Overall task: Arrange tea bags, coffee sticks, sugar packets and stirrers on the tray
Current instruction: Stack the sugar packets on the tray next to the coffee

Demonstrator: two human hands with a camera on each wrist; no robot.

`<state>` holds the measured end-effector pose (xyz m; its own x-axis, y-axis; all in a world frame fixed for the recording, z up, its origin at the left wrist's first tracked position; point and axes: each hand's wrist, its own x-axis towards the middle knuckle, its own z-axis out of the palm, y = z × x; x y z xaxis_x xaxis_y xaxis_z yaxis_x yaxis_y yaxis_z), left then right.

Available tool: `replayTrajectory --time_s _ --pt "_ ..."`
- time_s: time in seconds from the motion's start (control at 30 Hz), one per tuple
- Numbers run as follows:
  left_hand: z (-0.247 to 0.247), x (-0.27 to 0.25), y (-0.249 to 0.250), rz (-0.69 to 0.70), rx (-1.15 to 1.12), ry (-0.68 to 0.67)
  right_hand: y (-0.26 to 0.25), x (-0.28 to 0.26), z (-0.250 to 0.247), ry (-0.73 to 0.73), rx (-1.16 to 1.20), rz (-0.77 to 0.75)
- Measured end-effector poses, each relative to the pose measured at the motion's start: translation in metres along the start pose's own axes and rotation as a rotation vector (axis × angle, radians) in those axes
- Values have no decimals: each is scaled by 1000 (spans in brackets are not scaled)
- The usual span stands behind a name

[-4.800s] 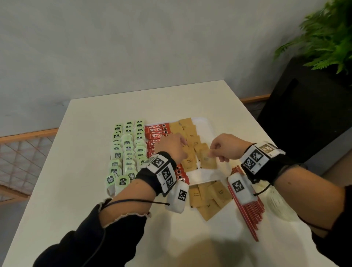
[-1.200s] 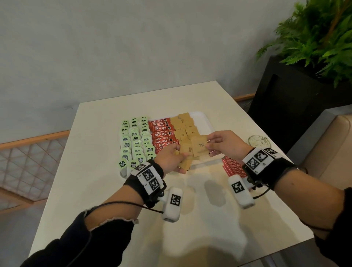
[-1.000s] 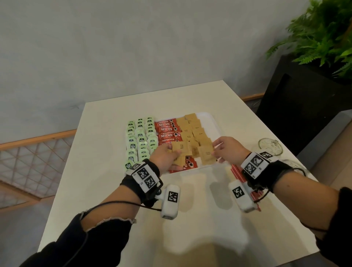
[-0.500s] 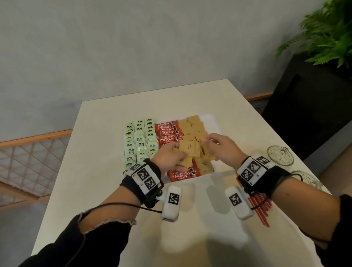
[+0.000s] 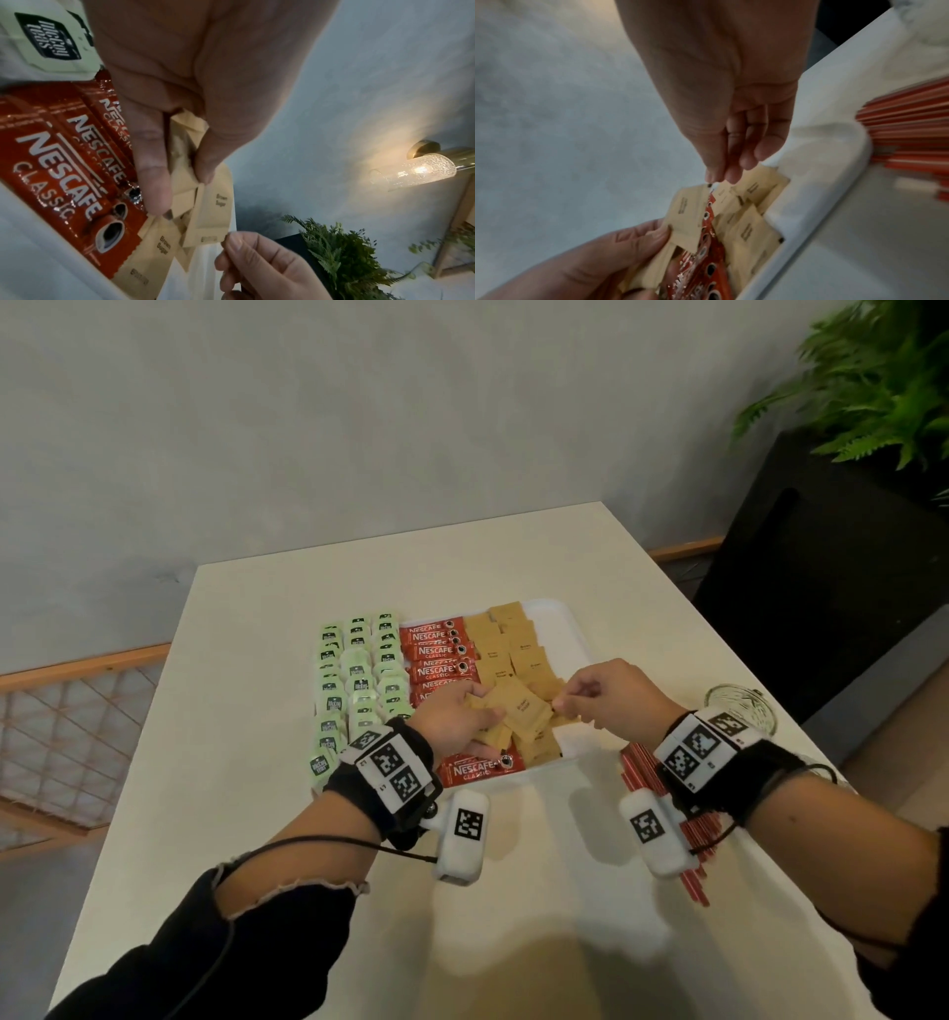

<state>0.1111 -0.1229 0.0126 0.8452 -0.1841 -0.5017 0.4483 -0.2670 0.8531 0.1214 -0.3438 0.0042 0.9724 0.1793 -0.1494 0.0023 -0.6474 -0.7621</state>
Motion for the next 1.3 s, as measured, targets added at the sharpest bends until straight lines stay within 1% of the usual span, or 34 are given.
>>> replayTrajectory --time_s 0.07,0.17,0.3,0.37,0.47,0.6,0.7,0.83,0.93,0.97,1.03,1.1,1.13,1.17,1.23,1.3 --pt "0 1 0 -1 13 19 6 -2 -1 10 73 20" --pt "5 3 3 5 57 20 1 -2 2 10 129 -3" --pt "15 5 10 36 69 8 -9 3 5 -39 44 -2" --pt "16 6 13 35 50 14 -8 5 3 -23 11 31" --pt "10 8 11 19 27 60 3 5 -4 7 0 102" --pt "1 9 8 42 -35 119 22 6 -10 105 -15 228" --pt "-1 7 8 41 -84 105 26 8 -5 91 -92 272" --pt "1 6 9 4 -119 57 26 12 7 45 -189 282" --pt "2 4 10 -10 -140 22 22 15 7 8 -227 290" --pt "3 4 11 -10 -144 9 19 15 6 9 -250 287" --pt "4 4 11 -6 -134 -12 15 16 3 91 -278 228" --pt "5 4 12 8 -68 -34 8 15 0 206 -161 122" --pt "6 4 14 18 -22 -54 2 14 -1 224 -61 59" --pt "8 3 15 28 20 -79 -5 12 -2 204 10 -7" --pt "12 2 19 46 78 -113 -16 11 -3 98 49 -88" --pt "14 1 22 71 83 -102 -18 14 -1 25 59 -74"
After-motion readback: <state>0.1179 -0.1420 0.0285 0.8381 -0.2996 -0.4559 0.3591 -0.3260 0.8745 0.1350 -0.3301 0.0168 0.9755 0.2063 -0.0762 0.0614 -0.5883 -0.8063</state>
